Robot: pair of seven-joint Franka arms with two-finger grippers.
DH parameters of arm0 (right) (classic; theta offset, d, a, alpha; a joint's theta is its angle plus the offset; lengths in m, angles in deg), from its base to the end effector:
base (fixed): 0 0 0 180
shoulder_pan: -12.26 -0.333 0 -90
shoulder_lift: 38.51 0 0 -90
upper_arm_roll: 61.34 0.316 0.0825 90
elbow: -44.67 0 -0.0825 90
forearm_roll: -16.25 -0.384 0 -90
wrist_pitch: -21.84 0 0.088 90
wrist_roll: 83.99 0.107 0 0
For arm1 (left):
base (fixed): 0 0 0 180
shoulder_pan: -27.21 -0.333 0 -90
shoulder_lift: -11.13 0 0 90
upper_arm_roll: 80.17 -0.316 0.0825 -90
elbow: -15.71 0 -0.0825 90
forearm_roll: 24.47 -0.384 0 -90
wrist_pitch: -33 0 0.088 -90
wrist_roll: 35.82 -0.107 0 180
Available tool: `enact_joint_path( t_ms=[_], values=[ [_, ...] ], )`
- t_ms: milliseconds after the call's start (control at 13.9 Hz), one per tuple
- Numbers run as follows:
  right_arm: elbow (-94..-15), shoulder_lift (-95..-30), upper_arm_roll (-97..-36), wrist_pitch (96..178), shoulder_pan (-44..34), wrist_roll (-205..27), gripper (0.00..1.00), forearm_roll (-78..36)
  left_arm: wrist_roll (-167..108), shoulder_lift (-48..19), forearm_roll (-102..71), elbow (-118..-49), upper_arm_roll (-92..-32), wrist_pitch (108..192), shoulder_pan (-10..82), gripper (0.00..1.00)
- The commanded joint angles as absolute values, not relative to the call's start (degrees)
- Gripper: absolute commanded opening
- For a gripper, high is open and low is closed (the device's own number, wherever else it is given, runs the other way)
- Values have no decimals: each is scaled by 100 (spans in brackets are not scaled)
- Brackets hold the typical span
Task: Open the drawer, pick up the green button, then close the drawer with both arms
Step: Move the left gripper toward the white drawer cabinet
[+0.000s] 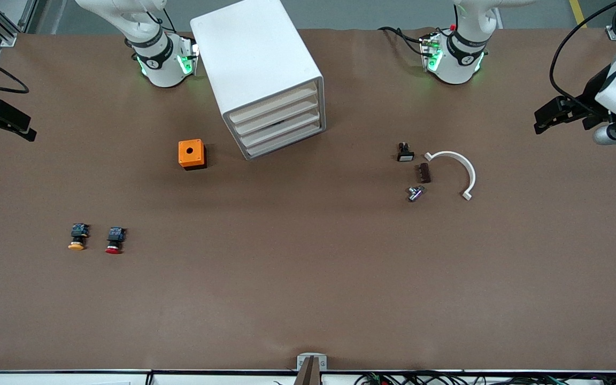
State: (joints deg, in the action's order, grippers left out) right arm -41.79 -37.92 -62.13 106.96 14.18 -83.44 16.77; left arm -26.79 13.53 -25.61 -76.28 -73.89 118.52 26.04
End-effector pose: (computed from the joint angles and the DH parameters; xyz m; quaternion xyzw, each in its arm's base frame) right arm 0.5422 -0.0267 0.6516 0.9996 -0.0288 -0.0066 0.0043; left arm 0.5308 -0.0465 0.6243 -0.9987 -0.0347 0.0339 0.0165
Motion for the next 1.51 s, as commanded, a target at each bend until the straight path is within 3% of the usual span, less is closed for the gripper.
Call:
enact_joint_path(
  t_ms=[0,647,1079,1439],
  values=[
    [-3997,-3886,-6178,10639,1480,-8416,100,1607,-2764,1262,-2711,-7473,-7340,11773,2554,100],
    [-3997,-3886,-6178,10639,1480,-8416,100,1607,-2791,1079,-2711,-7455,-7375,11799,2545,100],
    [-3997,-3886,-6151,10648,1445,-8355,100,1590,-2415,-195,-2676,-6814,-7331,11878,2642,100],
    [-3997,-3930,-6151,10770,1278,-8337,100,1572,261,-1065,-2352,-6770,-7322,11887,2949,100]
  ],
)
